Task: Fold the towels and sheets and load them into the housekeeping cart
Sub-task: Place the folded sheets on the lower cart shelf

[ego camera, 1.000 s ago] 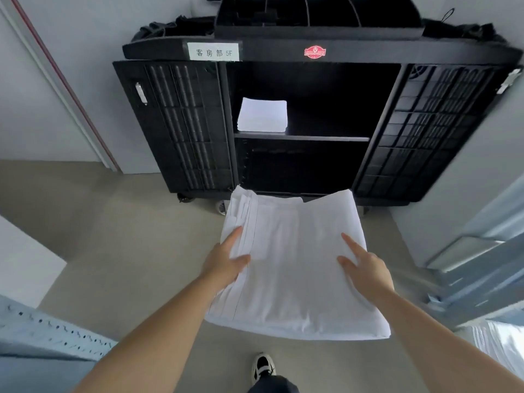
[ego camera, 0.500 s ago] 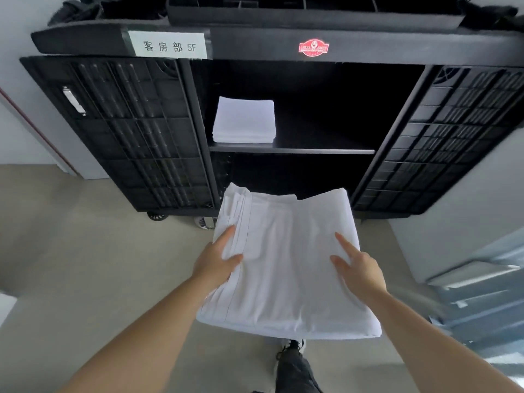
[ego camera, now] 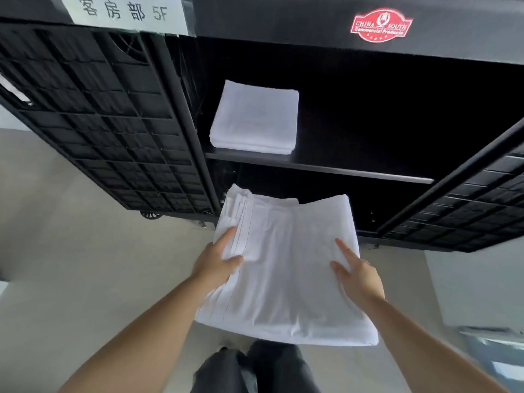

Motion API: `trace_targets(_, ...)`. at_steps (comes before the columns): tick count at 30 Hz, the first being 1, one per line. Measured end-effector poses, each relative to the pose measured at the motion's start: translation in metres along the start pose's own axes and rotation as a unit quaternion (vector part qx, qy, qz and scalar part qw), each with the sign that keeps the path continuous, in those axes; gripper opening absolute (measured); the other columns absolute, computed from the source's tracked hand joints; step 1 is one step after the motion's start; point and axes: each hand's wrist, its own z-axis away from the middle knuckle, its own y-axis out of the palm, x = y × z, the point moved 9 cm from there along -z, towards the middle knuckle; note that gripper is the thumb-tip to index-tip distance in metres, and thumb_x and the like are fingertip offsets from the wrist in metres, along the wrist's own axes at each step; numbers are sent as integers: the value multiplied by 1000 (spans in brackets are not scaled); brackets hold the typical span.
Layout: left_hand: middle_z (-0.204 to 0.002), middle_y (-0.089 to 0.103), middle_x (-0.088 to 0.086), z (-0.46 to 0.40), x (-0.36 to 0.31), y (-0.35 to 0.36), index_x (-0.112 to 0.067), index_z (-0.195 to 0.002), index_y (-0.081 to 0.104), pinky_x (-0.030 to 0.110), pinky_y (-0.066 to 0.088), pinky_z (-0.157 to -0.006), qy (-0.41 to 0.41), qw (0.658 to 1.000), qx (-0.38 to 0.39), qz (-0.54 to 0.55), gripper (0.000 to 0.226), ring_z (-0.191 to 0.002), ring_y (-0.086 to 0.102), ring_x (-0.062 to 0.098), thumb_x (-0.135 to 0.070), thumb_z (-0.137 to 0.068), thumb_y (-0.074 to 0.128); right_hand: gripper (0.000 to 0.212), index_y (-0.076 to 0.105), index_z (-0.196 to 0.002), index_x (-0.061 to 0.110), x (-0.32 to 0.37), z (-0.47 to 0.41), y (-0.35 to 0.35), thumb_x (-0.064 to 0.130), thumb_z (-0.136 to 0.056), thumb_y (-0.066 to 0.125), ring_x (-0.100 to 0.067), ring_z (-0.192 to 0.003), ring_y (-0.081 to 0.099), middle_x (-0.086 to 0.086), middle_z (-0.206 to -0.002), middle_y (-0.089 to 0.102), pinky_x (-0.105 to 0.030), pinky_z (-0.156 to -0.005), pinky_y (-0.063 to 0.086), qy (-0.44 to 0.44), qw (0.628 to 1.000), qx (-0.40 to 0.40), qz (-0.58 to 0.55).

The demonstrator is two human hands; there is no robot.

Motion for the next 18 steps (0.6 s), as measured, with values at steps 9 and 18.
trace_targets(9, -122, 46, -3, -109, 46, 4, -69, -132, 26, 18, 47, -49, -31, 999, 3, -11, 67, -69, 68, 11, -37, -87, 62, 54, 22, -137, 65, -2, -102, 73, 51, -92, 48, -24, -91, 57, -8, -103, 61, -30, -73, 45, 12, 1000, 16, 3)
trace_targets(18, -143, 39, -14, -280, 78, 34, -71, -131, 25, 7, 48, -57, 61, 998, -25, 4, 67, -71, 55, -7, -36, -88, 63, 55, 26, -138, 61, -16, -259, 143, 49, -91, 51, -22, -79, 60, -8, -92, 61, -31, -68, 47, -21, 998, -57, -27)
